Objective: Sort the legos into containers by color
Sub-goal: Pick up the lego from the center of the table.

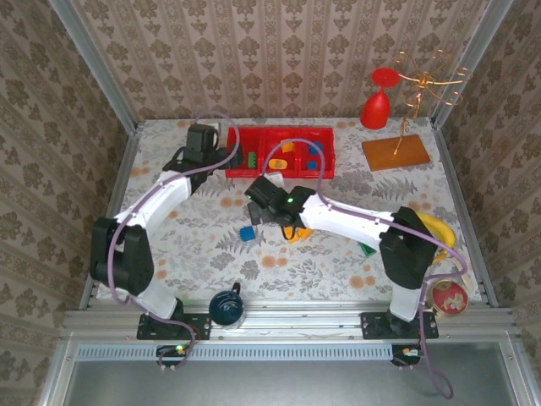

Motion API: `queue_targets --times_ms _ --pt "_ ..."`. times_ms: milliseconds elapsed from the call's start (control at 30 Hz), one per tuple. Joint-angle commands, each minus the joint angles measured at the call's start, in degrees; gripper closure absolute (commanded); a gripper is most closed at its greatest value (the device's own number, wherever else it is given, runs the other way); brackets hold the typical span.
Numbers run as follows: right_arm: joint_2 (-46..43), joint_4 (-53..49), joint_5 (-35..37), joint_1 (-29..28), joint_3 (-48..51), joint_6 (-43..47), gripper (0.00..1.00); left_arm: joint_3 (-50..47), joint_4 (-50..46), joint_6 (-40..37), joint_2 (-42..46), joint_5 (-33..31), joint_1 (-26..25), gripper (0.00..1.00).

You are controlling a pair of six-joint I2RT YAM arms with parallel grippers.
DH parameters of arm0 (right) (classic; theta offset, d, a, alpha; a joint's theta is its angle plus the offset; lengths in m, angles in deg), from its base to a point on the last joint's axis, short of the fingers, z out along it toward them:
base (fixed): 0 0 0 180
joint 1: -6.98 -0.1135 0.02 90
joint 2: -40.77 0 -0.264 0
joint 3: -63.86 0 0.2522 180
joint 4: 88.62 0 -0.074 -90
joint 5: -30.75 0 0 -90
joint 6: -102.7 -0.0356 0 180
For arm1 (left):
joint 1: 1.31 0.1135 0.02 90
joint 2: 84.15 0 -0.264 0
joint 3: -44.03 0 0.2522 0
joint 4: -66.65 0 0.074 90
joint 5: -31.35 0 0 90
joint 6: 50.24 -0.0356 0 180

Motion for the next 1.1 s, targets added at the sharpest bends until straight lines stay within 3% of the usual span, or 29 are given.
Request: queue_targets --times_ms 0,300,567,1067 --pt "4.4 -1.97 -3.49 -1.19 -3.84 1.47 0.05 -7.38 3.58 5.28 5.01 -0.71 2.56 0.0" --pt "14.31 -3.43 -10.3 -4.14 -11.31 2.77 0.09 -22.62 5.93 10.13 19.17 -4.11 8.01 0.0" --pt "20.05 -6.25 -13.05 -4.4 -15.67 2.97 0.16 -29.54 7.54 12.24 28.12 -6.07 11.37 0.0" --pt "24.42 -10.05 -10.93 -2.56 -18.45 -0.73 0.32 -30.94 8.75 13.08 27.91 -4.17 12.37 0.0"
